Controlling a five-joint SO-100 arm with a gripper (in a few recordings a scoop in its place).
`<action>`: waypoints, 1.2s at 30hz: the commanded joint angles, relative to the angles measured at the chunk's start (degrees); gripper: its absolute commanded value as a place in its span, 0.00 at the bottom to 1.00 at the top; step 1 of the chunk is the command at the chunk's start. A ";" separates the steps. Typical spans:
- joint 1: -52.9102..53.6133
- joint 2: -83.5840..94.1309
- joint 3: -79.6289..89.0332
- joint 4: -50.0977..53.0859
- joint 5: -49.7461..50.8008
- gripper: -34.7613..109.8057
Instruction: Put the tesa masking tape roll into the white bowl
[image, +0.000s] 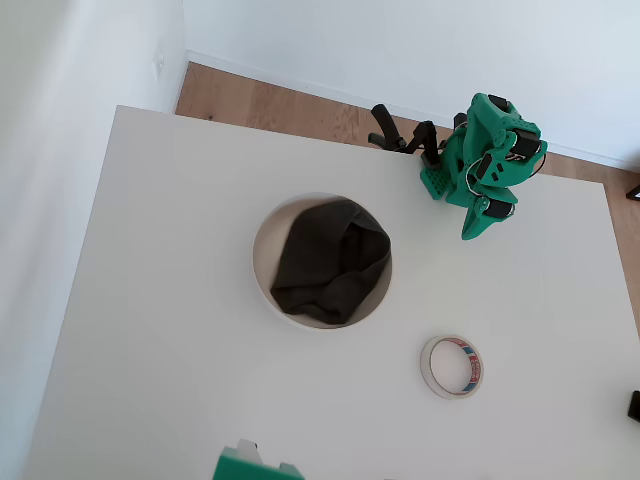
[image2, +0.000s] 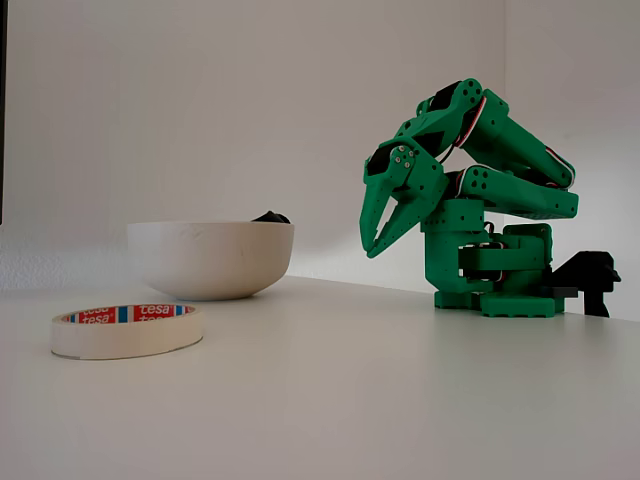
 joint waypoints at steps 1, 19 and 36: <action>-0.44 0.35 0.18 -0.18 -0.09 0.18; -0.44 0.35 0.18 -0.18 -0.09 0.18; -0.88 -42.98 -31.64 -11.95 2.37 0.18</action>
